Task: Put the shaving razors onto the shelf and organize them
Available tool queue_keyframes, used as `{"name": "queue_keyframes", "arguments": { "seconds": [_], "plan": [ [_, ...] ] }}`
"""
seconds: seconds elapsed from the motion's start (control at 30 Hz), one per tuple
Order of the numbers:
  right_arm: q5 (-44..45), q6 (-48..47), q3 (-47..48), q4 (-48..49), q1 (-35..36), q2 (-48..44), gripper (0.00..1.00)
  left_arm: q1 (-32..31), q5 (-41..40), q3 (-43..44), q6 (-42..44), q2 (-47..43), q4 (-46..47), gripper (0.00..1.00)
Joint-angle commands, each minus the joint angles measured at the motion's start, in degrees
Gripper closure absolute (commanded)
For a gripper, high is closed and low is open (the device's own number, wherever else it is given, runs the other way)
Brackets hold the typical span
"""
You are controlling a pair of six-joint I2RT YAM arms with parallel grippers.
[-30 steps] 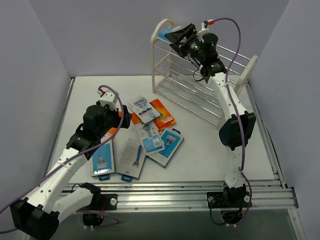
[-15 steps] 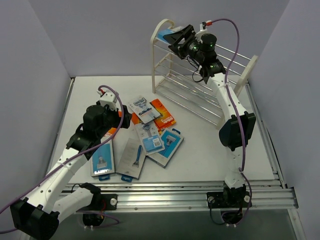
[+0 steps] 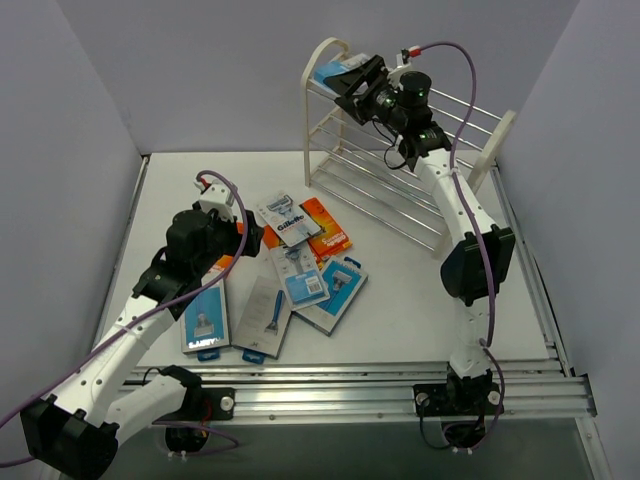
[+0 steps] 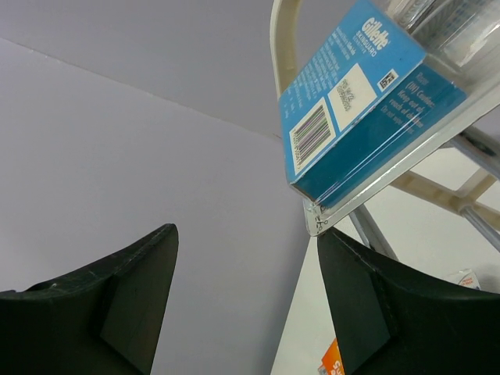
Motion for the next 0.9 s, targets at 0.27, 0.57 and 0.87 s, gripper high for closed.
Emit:
{"name": "queue_keyframes", "arguments": {
  "seconds": [0.27, 0.57, 0.87],
  "plan": [
    [-0.64, -0.83, -6.1, 0.55, 0.19, -4.41, 0.32, -0.36, 0.68, 0.74, -0.16, -0.81, 1.68, 0.16],
    [-0.91, -1.0, -8.73, 0.91, 0.19, -5.02, 0.31, -0.36, 0.85, 0.92, -0.24, -0.28, 1.15, 0.16],
    [-0.2, -1.79, -11.37, 0.73, 0.19, -6.6, 0.28, -0.36, 1.2, 1.1, -0.42, -0.02, 1.06, 0.16]
  ]
}}
